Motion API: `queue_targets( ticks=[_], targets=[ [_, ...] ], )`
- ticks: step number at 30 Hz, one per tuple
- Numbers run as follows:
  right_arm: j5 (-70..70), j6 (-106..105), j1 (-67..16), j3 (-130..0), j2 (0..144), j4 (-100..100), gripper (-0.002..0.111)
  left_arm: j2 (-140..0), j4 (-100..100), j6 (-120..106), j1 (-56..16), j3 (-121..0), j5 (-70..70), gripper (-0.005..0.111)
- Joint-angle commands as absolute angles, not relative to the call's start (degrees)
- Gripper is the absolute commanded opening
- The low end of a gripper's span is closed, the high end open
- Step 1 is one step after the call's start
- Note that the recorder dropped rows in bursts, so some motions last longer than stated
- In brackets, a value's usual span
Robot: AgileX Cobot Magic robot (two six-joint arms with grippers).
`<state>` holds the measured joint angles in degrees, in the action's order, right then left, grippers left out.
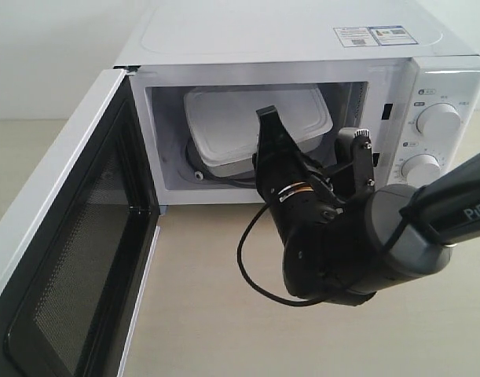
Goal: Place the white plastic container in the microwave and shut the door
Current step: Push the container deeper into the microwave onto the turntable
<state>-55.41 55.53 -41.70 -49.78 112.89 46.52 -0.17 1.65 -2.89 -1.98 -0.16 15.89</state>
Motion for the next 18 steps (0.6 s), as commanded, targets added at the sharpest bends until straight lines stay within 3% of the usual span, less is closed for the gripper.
queue_targets(
  ticks=[1, 18],
  targets=[
    [-55.0, 54.1, -40.6, -50.5, 112.7, 45.4, 0.000, 0.0, 2.0, -3.0, -1.8, 0.0, 15.4, 0.004],
    [-55.3, 58.0, -40.5, -51.6, 115.7, 45.2, 0.000, 0.0, 2.0, -3.0, -1.8, 0.0, 15.4, 0.004]
  ],
)
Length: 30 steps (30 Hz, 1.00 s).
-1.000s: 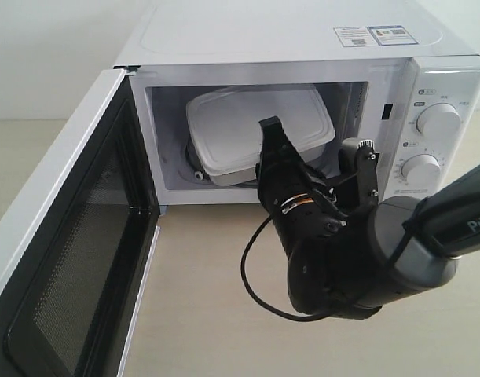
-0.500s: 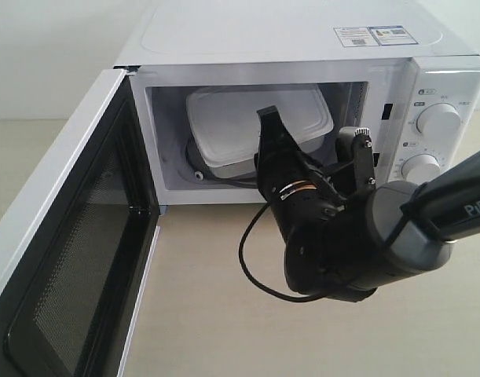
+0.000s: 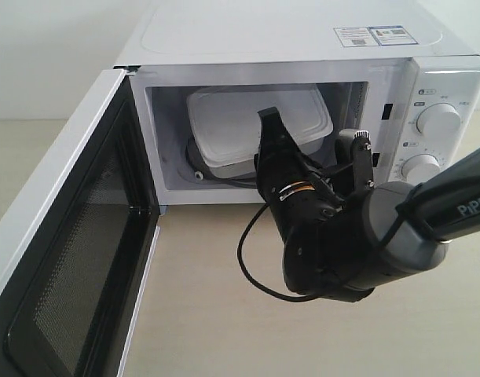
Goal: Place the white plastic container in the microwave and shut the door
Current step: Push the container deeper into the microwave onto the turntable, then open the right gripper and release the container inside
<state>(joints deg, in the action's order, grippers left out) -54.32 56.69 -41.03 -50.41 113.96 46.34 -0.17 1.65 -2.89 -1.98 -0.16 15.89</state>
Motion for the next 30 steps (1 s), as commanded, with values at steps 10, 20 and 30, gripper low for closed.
queue_targets(
  ticks=[10, 20, 30],
  targets=[
    [-57.3, 57.5, -40.5, -52.0, 116.6, 43.4, 0.013, 0.0, 2.0, -3.0, -1.8, 0.0, 15.4, 0.004],
    [-59.2, 56.2, -40.6, -51.3, 116.5, 40.9, 0.054, 0.0, 2.0, -3.0, -1.8, 0.0, 15.4, 0.004],
    [-61.0, 39.3, -41.2, -38.8, 109.1, 22.3, 0.043, 0.0, 2.0, -3.0, -1.8, 0.0, 15.4, 0.004]
  ],
)
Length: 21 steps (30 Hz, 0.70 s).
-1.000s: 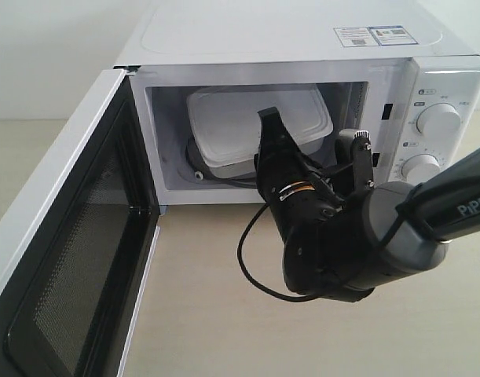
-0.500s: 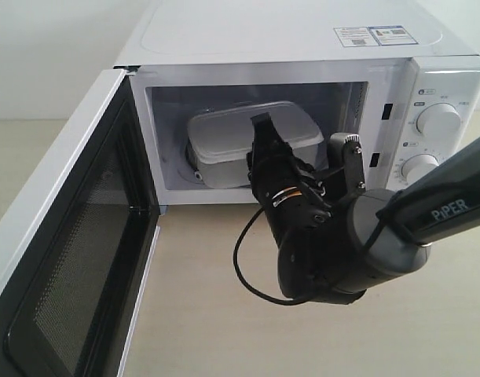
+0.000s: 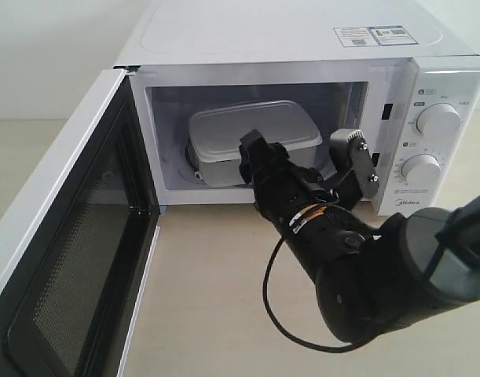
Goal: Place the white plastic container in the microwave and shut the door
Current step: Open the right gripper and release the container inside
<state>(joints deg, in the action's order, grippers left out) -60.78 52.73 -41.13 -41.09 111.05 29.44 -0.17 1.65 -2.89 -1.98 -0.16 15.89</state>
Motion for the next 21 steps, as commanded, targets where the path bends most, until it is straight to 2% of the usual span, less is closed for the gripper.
queue_targets(
  ticks=[1, 3, 4, 10, 21],
  targets=[
    [-60.1, 33.2, -41.2, -38.7, 109.1, 21.0, 0.034, 0.0, 2.0, -3.0, -1.8, 0.0, 15.4, 0.004],
    [-55.9, 18.8, -41.2, -38.8, 109.1, 20.7, 0.008, 0.0, 2.0, -3.0, -1.8, 0.0, 15.4, 0.004],
    [-54.3, 8.7, -41.2, -39.2, 109.1, 20.7, 0.000, 0.0, 2.0, -3.0, -1.8, 0.0, 15.4, 0.004],
    [-46.9, -15.8, -41.2, -43.2, 109.2, 21.8, 0.000, 0.0, 2.0, -3.0, -1.8, 0.0, 15.4, 0.004],
    [-46.3, -19.9, -39.8, -48.6, 113.6, 24.4, 0.000, 0.0, 2.0, -3.0, -1.8, 0.0, 15.4, 0.004]
  ],
)
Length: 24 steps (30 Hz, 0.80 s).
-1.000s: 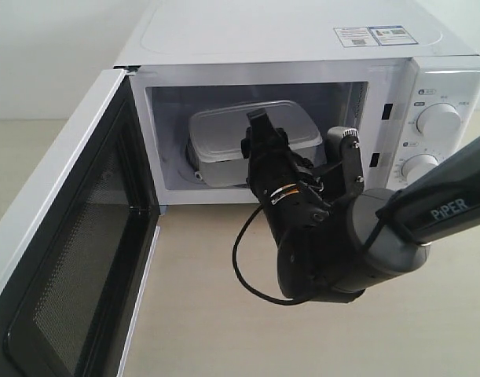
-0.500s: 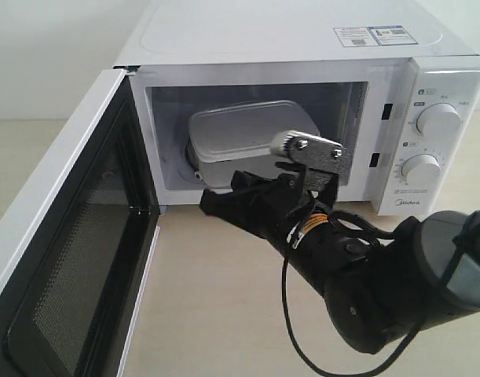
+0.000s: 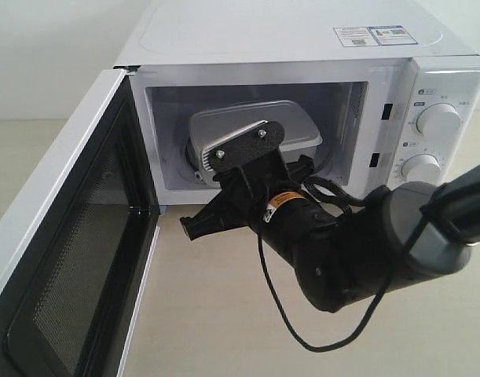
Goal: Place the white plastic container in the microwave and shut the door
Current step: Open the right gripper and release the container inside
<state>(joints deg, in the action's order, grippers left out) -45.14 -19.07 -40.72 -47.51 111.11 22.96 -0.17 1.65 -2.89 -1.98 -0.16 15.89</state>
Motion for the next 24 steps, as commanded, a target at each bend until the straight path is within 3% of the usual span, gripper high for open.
queue_targets(
  ticks=[1, 24],
  targets=[
    [-47.1, -20.2, -39.8, -48.9, 114.2, 25.6, 0.000, 0.0, 2.0, -3.0, -1.8, 0.0, 15.4, 0.004],
    [-50.1, -21.8, -37.5, -59.9, 122.2, 30.5, 0.000, 0.0, 2.0, -3.0, -1.8, 0.0, 15.4, 0.004]
  ],
)
